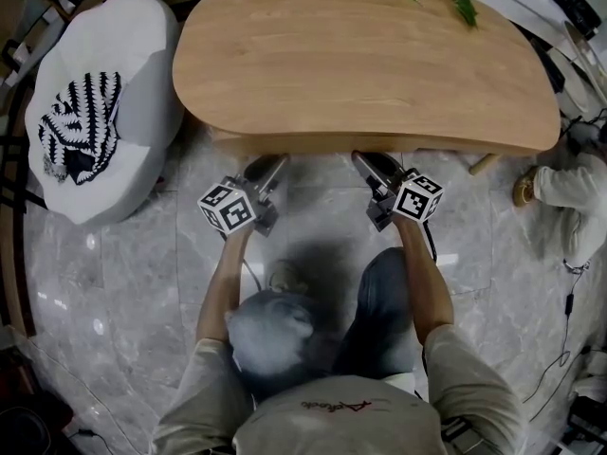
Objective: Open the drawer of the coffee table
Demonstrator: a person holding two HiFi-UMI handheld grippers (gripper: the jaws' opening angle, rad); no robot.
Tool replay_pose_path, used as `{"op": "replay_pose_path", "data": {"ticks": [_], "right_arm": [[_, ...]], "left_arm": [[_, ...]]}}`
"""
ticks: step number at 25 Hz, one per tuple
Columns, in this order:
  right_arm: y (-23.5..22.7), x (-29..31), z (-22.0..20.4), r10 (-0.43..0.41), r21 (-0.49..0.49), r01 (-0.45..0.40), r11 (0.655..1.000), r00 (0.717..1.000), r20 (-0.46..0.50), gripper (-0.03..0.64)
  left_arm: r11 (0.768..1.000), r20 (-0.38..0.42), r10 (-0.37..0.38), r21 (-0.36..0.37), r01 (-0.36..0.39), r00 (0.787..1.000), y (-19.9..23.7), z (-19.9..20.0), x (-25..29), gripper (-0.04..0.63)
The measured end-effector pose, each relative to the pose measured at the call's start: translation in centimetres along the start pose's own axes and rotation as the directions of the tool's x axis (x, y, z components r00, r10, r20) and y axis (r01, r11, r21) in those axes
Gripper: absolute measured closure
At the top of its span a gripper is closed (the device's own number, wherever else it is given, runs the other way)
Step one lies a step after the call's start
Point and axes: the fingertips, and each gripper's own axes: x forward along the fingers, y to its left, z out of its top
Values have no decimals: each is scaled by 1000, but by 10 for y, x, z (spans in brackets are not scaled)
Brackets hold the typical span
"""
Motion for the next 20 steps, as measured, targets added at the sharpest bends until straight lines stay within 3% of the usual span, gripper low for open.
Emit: {"op": "replay_pose_path", "data": {"ticks": [20], "right_arm": [[60, -58, -45, -17, -11, 16, 1000, 999, -46, 491]], "left_arm": [[999, -35, 37, 27, -36, 999, -63, -38, -56, 425]]}}
